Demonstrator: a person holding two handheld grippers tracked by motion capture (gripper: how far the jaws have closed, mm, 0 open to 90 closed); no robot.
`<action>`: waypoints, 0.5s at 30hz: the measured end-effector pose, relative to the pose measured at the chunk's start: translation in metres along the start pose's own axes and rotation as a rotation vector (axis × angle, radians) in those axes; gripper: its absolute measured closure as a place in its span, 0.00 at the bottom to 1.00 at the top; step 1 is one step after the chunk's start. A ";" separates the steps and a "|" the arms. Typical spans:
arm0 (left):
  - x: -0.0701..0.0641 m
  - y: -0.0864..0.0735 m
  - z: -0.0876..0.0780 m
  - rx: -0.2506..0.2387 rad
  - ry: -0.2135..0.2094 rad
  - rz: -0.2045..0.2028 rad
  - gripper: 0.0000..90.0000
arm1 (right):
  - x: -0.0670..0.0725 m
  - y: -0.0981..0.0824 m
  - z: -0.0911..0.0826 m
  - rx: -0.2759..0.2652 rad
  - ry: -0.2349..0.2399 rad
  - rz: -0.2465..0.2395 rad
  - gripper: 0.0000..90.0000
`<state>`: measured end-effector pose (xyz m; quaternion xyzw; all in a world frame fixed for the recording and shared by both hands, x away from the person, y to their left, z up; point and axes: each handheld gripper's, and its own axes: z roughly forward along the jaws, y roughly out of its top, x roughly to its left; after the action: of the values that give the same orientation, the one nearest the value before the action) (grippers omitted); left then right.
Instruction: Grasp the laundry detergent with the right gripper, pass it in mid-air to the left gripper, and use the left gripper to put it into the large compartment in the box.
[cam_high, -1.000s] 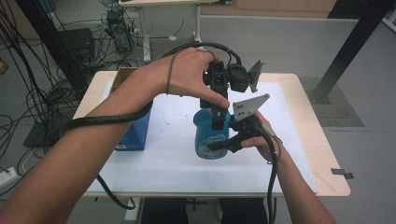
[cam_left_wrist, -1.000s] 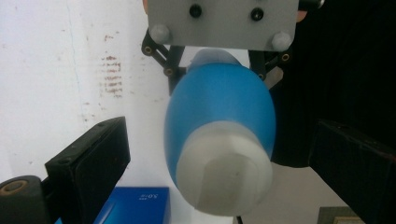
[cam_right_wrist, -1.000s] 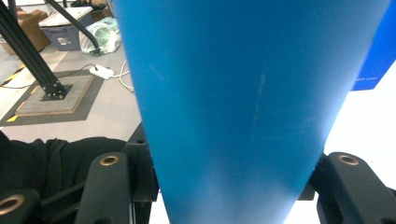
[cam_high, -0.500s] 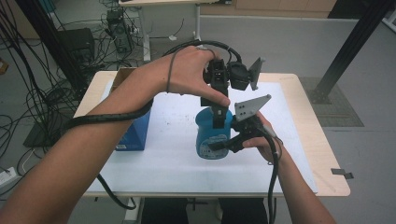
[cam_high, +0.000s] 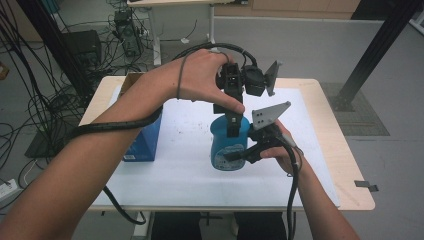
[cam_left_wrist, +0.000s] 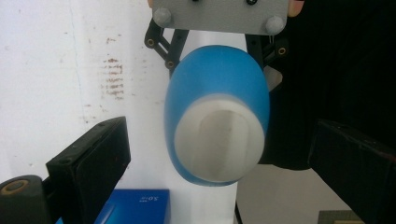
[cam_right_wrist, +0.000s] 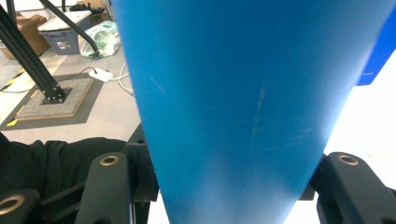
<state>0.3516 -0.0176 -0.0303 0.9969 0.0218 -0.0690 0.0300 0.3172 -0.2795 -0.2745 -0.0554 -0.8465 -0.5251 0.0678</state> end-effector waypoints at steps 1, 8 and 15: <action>0.000 0.000 0.000 0.000 0.002 0.002 0.07 | 0.000 0.000 0.000 -0.001 0.001 0.000 0.47; 0.000 -0.003 -0.002 -0.006 0.001 -0.001 0.07 | 0.000 -0.002 -0.001 -0.005 -0.003 0.005 0.47; 0.001 -0.005 -0.001 -0.011 -0.001 -0.007 0.07 | 0.000 -0.002 -0.001 -0.005 0.002 0.005 0.47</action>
<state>0.3522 -0.0123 -0.0293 0.9966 0.0256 -0.0695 0.0354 0.3170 -0.2811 -0.2764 -0.0572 -0.8451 -0.5270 0.0697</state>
